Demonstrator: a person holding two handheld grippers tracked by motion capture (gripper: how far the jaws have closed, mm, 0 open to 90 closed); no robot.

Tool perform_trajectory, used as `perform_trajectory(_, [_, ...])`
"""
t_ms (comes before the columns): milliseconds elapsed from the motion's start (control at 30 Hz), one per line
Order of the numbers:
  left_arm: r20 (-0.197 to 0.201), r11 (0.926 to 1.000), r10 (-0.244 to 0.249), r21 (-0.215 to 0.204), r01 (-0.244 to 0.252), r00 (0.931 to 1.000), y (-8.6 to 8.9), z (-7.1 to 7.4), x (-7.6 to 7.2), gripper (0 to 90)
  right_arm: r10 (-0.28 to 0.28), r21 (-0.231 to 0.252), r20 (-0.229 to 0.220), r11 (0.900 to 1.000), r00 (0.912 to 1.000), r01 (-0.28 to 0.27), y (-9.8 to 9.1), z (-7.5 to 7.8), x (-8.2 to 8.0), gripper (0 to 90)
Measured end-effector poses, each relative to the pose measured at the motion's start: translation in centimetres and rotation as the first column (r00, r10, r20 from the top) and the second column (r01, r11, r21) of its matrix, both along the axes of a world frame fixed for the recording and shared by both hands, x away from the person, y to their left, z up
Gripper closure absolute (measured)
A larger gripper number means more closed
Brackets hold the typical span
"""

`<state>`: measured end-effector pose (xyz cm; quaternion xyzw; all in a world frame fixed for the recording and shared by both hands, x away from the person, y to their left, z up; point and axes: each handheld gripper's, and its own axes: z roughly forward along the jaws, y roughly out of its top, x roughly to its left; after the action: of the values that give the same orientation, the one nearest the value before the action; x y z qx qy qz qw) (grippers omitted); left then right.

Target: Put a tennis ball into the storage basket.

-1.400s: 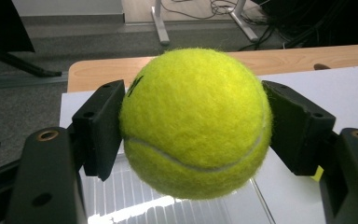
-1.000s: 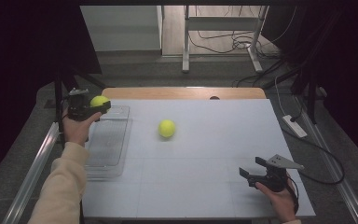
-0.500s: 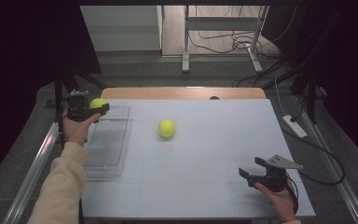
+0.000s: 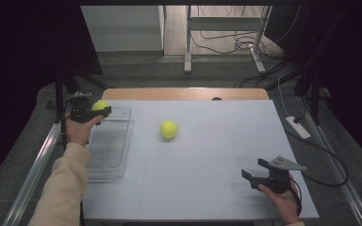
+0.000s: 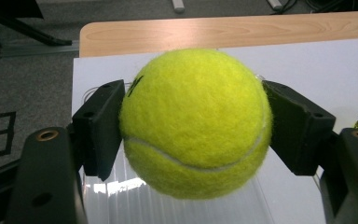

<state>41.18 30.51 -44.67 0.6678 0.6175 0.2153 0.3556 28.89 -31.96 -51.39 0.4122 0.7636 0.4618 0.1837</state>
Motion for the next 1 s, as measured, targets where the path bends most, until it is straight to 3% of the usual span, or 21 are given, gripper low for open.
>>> perform_trajectory(467, [-0.057, 0.9998, -0.011, 0.015, 0.012, 0.9983, -0.2, -1.1, 0.9, 27.1, 0.002, -0.003, -0.001, 1.0000, 1.0000, -0.002, 0.1, -0.1, 0.0, 12.7])
perform_trajectory(533, [-0.089, 0.9995, -0.013, 0.027, 0.016, 0.9959, -0.3, -1.6, 1.2, 27.1, 0.005, -0.004, 0.001, 1.0000, 1.0000, -0.005, 0.1, -0.1, 0.0, 12.8])
perform_trajectory(767, [-0.149, 0.9986, -0.028, 0.041, 0.034, 0.9885, -0.3, -2.7, 1.9, 27.0, 0.004, -0.006, -0.004, 1.0000, 1.0000, -0.004, 0.2, -0.1, 0.1, 12.7])
perform_trajectory(1000, [-0.181, 0.9971, -0.031, 0.062, 0.043, 0.9830, -0.5, -3.4, 2.3, 27.0, 0.000, -0.003, -0.005, 1.0000, 1.0000, 0.000, 0.0, -0.2, 0.1, 12.7])
